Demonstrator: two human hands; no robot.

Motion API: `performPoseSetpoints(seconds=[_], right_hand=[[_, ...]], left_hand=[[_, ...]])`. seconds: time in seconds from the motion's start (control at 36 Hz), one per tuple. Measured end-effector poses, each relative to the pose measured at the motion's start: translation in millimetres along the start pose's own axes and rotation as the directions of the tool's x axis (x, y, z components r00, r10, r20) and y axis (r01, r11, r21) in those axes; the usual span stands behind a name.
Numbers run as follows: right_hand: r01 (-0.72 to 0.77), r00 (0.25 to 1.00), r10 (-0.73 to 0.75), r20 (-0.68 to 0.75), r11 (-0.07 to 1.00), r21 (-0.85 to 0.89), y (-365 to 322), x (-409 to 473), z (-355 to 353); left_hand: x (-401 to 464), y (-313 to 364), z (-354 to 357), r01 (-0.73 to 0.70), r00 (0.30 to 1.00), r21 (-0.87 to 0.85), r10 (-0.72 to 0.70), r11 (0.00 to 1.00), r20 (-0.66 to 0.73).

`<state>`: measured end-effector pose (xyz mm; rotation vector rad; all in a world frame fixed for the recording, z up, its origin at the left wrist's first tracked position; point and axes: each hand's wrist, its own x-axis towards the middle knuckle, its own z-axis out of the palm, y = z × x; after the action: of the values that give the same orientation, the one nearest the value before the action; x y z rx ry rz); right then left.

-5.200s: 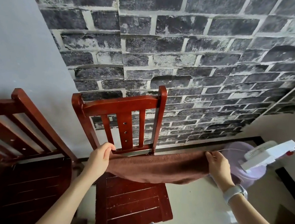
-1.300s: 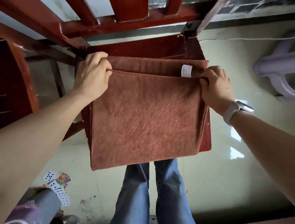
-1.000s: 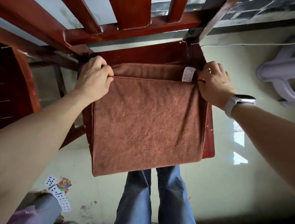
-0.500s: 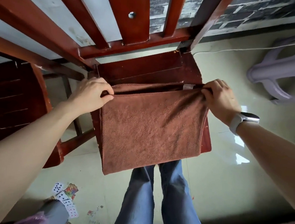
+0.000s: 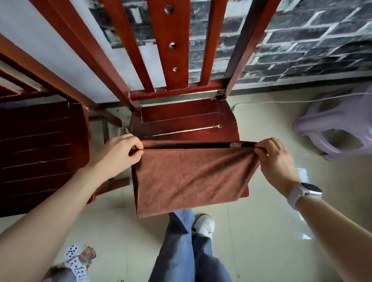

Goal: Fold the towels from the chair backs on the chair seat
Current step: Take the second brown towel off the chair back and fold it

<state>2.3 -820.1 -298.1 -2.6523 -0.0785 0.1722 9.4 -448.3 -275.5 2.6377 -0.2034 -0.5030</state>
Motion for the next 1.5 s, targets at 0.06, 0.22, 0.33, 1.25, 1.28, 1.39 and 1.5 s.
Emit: performPoseSetpoints(seconds=[0.06,0.22,0.33,1.25,1.28,1.39,1.5], right_hand=[[-0.001,0.999,0.002,-0.041,1.0,0.029,-4,-11,-15],[0.03,0.986,-0.012,-0.169,0.994,0.104,-23,-50,-67],[0.082,0.97,-0.068,-0.234,0.995,0.051,-25,-63,-104],[0.233,0.846,-0.262,-0.464,0.965,-0.12,-48,-91,-307],[0.228,0.85,-0.253,-0.463,0.967,-0.11,-47,-92,-308],[0.227,0.852,-0.26,-0.454,0.966,-0.126,-44,-94,-309],[0.249,0.852,-0.298,-0.431,0.954,-0.167,-43,-94,-308]], left_hand=[[-16,15,-9,0.023,1.0,0.008,-0.023,1.0,-0.021],[-63,57,-37,0.05,0.986,-0.033,-0.055,0.998,-0.155],[-82,86,-56,0.001,0.976,-0.067,-0.015,0.998,-0.219],[-123,207,-210,-0.164,0.862,-0.048,0.119,0.985,-0.494],[-124,207,-210,-0.166,0.859,-0.051,0.119,0.985,-0.497],[-126,209,-209,-0.151,0.858,-0.057,0.103,0.987,-0.504],[-126,208,-205,-0.125,0.874,-0.043,0.089,0.991,-0.477]])
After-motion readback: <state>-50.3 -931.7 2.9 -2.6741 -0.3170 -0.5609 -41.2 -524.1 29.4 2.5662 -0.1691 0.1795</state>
